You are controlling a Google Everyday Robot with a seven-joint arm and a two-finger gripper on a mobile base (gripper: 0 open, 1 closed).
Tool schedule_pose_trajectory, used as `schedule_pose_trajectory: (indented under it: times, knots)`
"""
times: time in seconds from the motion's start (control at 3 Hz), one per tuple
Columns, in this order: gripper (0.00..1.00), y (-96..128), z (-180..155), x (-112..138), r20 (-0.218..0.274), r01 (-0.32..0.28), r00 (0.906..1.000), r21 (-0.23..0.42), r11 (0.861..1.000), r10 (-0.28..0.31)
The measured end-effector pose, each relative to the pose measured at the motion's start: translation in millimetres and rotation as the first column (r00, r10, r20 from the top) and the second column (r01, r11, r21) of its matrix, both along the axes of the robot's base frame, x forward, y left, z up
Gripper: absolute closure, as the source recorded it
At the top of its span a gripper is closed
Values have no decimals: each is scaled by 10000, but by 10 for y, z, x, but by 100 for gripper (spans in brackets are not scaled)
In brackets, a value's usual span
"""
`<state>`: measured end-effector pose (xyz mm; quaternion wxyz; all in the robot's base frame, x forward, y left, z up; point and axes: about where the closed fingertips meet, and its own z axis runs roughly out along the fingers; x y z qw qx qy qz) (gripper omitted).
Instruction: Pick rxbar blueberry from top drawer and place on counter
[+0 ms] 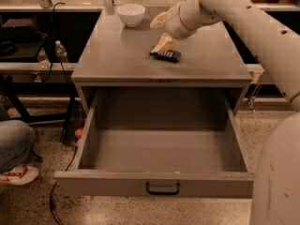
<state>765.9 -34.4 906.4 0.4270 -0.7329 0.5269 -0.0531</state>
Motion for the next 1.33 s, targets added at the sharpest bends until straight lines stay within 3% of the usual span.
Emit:
schedule_pose_trajectory:
  times: [0.33, 0.67, 1.0, 1.33]
  knots:
    - [0, 8, 3, 9, -80, -62, 9999, -1, 10000, 62]
    - [0, -28, 58, -49, -242, -182, 9995, 138, 9997, 186]
    - [0, -259, 110, -141, -538, 230, 9983, 182, 9996, -220]
    - [0, -877, -30, -306, -1176, 1707, 9787, 119, 9852, -1682]
